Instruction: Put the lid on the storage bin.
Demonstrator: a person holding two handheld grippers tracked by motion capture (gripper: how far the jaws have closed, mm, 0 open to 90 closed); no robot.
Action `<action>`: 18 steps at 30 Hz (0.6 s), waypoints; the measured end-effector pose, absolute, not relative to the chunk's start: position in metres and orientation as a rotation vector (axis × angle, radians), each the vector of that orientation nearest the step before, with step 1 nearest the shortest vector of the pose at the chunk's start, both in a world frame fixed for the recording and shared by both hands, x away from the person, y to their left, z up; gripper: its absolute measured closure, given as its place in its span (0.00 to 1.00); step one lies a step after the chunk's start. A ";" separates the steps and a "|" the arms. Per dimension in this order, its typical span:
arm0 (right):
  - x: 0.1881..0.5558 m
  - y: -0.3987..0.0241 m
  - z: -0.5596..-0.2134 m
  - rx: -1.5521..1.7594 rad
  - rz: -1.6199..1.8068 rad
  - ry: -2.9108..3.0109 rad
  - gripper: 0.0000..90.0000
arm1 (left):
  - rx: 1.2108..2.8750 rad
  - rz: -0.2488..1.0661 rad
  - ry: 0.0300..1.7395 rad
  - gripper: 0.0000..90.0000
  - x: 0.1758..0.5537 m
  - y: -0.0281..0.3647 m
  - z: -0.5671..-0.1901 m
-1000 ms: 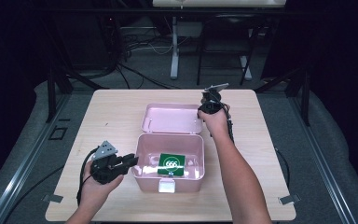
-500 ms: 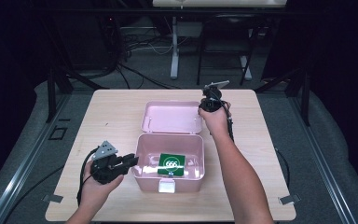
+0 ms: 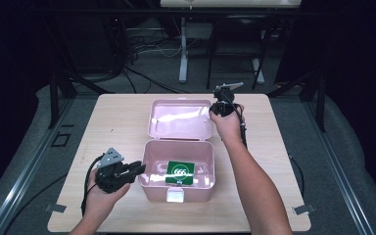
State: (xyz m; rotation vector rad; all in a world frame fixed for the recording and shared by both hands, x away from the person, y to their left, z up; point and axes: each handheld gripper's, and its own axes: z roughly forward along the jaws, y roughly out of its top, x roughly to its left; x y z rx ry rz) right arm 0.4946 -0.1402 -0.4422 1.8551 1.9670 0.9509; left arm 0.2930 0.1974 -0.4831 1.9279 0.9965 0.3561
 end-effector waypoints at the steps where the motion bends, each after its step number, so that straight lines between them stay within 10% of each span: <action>1: 0.493 -0.140 -0.441 1.845 0.958 1.961 0.96 | 1.928 0.357 0.997 0.82 0.293 0.197 -0.483; 18: 0.473 -0.139 -0.419 1.720 1.038 1.927 0.96 | 1.927 0.338 0.996 0.81 0.292 0.199 -0.483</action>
